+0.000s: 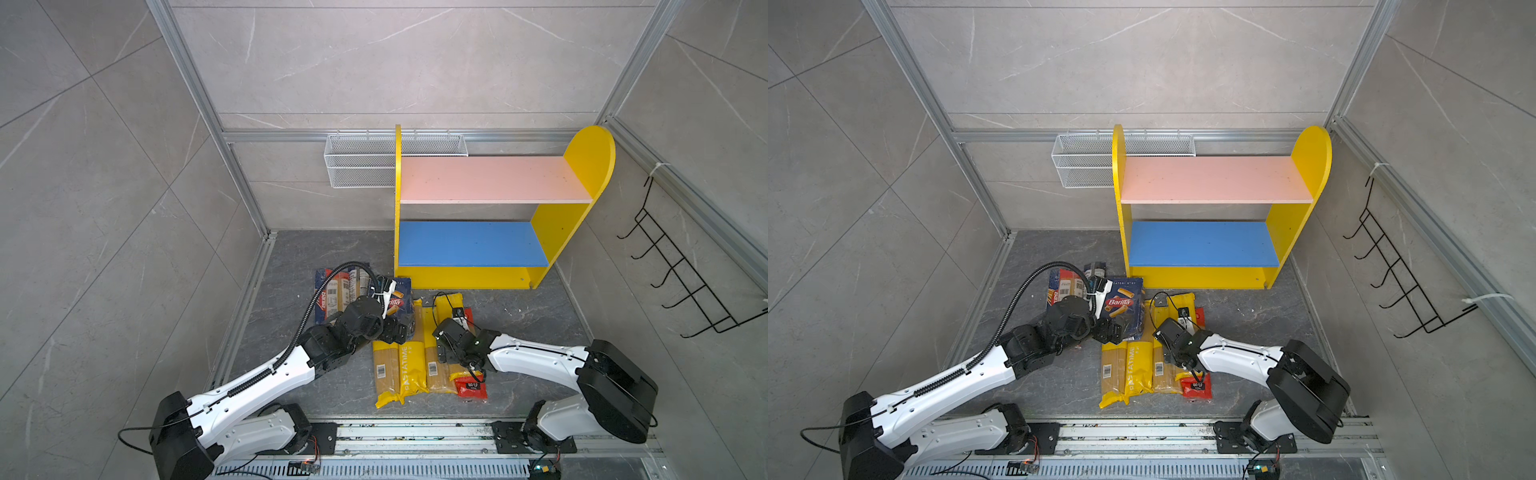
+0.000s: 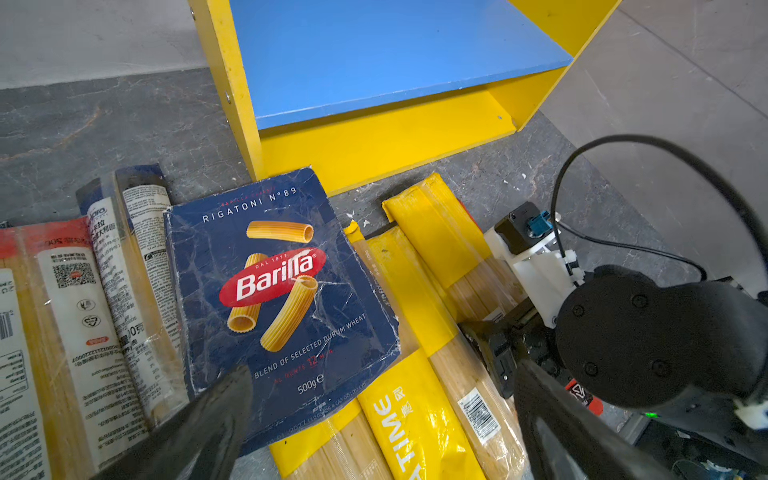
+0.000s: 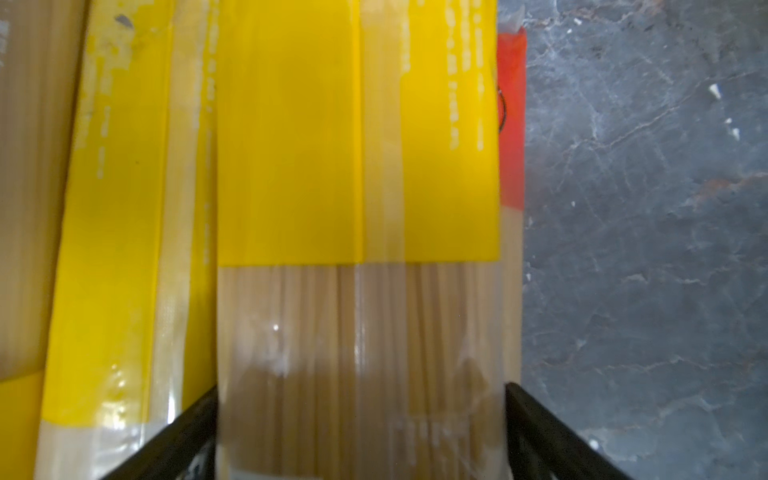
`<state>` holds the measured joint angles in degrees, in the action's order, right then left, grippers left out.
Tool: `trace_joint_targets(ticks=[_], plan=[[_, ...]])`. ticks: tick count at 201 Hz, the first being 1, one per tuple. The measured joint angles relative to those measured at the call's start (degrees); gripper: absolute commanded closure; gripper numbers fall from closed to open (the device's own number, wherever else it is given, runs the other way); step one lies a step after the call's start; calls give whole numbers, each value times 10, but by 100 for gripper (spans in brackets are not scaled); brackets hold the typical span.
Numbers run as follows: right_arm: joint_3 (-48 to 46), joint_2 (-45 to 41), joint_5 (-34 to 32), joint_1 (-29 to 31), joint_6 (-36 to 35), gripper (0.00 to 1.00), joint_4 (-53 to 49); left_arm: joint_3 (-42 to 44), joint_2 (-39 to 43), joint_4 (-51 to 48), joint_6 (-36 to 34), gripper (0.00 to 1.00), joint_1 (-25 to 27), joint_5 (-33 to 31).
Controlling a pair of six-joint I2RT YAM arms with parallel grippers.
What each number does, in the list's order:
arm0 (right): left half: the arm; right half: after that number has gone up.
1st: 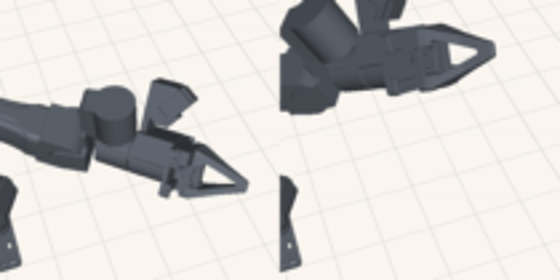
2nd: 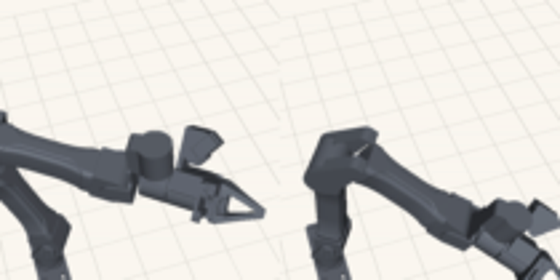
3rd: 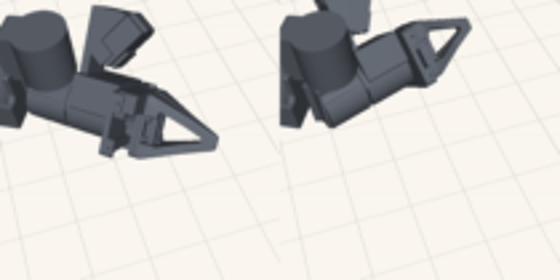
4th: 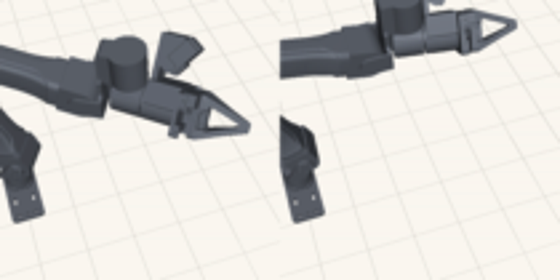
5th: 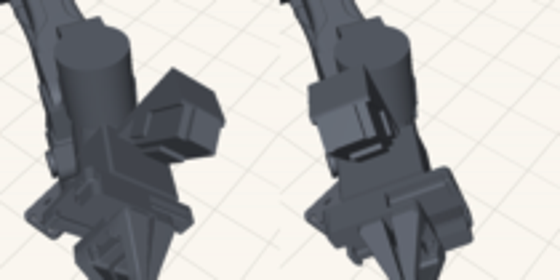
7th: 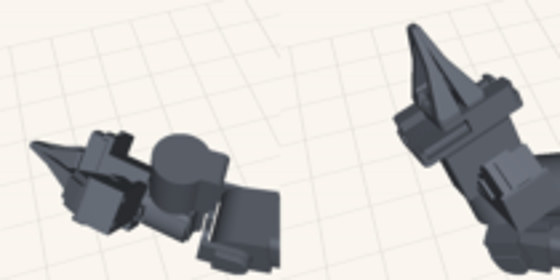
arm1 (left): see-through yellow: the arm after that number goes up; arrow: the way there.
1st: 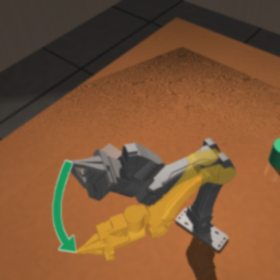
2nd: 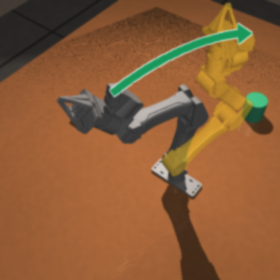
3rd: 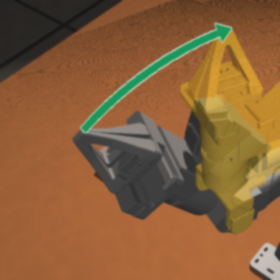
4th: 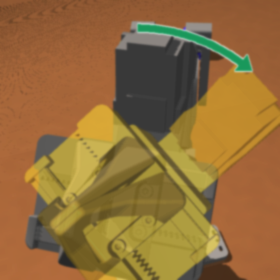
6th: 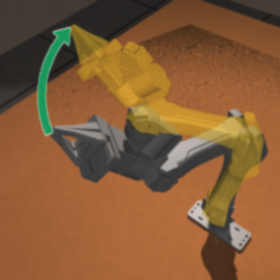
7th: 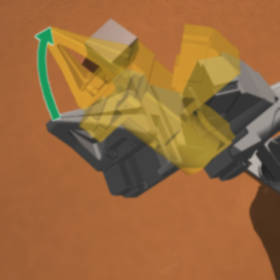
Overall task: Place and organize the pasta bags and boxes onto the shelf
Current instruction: 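Close the right gripper on the yellow spaghetti bag's end and lift it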
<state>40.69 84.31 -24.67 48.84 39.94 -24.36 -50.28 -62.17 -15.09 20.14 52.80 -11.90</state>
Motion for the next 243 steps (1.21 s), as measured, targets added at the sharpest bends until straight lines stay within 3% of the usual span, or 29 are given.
trace_joint_targets(ticks=[31,81,98,243], plan=[[11,13,2,0,5,17,-2,-11,-10,-22,1,0,0,-7],[32,32,5,1,12,51,-13,-11,-7,-51,1,0,0,-28],[38,31,5,-1,19,59,-22,-12,-4,-70,5,0,0,-43],[36,-105,154,-3,30,73,-115,-26,35,-166,20,0,0,-116]])
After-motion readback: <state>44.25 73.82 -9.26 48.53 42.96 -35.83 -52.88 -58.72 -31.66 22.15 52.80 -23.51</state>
